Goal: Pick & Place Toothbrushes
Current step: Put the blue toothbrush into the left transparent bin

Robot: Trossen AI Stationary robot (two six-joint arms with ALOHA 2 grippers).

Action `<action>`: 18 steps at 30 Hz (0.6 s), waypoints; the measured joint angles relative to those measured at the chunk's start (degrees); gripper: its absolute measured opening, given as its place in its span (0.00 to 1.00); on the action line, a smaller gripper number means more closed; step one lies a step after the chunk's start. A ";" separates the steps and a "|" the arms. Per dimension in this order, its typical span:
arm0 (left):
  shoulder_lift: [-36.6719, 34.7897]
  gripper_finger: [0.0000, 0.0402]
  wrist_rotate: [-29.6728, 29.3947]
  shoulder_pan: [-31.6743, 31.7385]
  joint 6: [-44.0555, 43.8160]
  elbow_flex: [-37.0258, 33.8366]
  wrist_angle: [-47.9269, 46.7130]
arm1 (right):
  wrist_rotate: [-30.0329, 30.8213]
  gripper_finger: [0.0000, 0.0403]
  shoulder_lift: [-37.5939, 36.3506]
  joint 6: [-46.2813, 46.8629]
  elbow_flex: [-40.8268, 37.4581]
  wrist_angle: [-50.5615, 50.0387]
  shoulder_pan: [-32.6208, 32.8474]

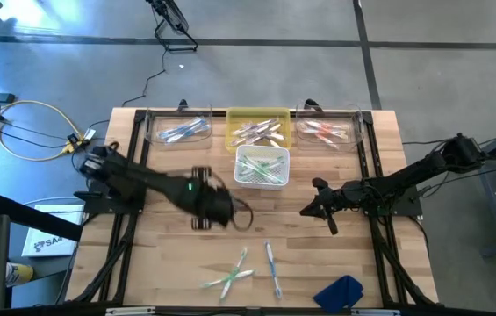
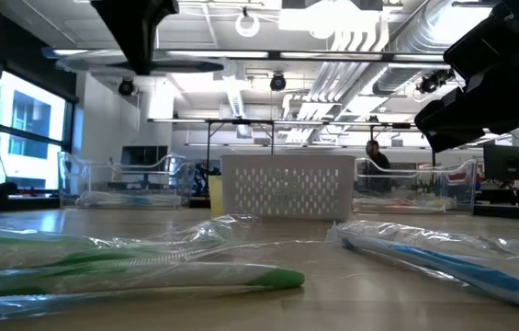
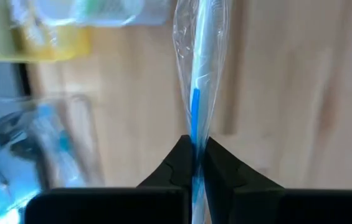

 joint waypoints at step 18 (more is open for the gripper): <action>-10.14 0.02 -2.74 37.54 19.16 -4.16 -2.40 | 5.95 0.04 0.00 -1.92 0.00 0.20 0.00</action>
